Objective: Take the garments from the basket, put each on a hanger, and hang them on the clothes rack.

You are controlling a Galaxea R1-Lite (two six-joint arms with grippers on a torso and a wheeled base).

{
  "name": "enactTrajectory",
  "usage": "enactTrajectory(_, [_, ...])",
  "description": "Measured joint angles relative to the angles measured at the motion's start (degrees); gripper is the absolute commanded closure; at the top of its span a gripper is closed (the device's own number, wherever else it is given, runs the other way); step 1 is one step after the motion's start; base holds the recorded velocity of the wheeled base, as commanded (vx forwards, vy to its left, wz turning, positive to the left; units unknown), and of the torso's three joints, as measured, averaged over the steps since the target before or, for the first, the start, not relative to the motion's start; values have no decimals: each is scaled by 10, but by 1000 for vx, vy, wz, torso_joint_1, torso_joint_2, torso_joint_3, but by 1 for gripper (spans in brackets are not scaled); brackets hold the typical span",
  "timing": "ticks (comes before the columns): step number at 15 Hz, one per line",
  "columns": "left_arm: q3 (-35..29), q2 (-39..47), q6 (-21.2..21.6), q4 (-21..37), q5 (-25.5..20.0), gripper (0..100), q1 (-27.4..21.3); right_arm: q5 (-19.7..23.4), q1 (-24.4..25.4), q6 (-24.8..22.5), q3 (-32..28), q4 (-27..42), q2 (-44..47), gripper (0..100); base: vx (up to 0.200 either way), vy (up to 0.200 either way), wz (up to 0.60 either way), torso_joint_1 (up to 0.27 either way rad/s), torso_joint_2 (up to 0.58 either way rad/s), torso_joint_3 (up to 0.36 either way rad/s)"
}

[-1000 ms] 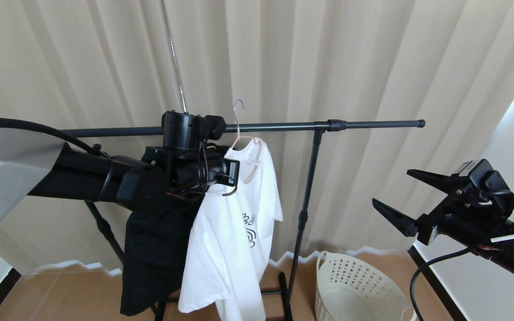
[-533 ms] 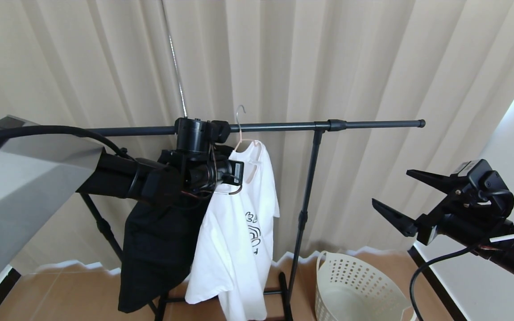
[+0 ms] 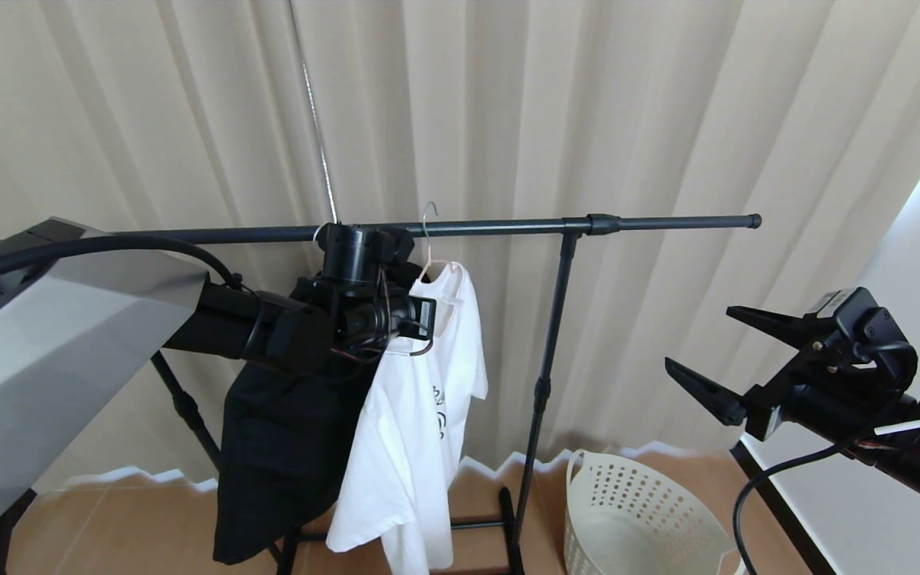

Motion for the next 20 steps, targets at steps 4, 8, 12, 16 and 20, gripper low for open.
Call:
enactTrajectory(4, [2, 6, 0, 0, 0, 100, 0, 0, 0, 0, 1, 0, 0, 0, 0, 0, 0, 0, 0, 0])
enactTrajectory(8, [2, 11, -6, 0, 0, 100, 0, 0, 0, -1, 1, 0, 1, 0, 0, 0, 0, 0, 0, 0])
enactTrajectory(12, [0, 12, -6, -2, 0, 0, 0, 0, 0, -1, 1, -2, 5, 0, 0, 0, 0, 0, 0, 0])
enactTrajectory(16, [0, 9, -7, -2, -1, 0, 2, 0, 0, -1, 0, -2, 8, 0, 0, 0, 0, 0, 0, 0])
enactTrajectory(20, [8, -2, -7, 0, -1, 0, 2, 0, 0, 0, -1, -5, 7, 0, 0, 0, 0, 0, 0, 0])
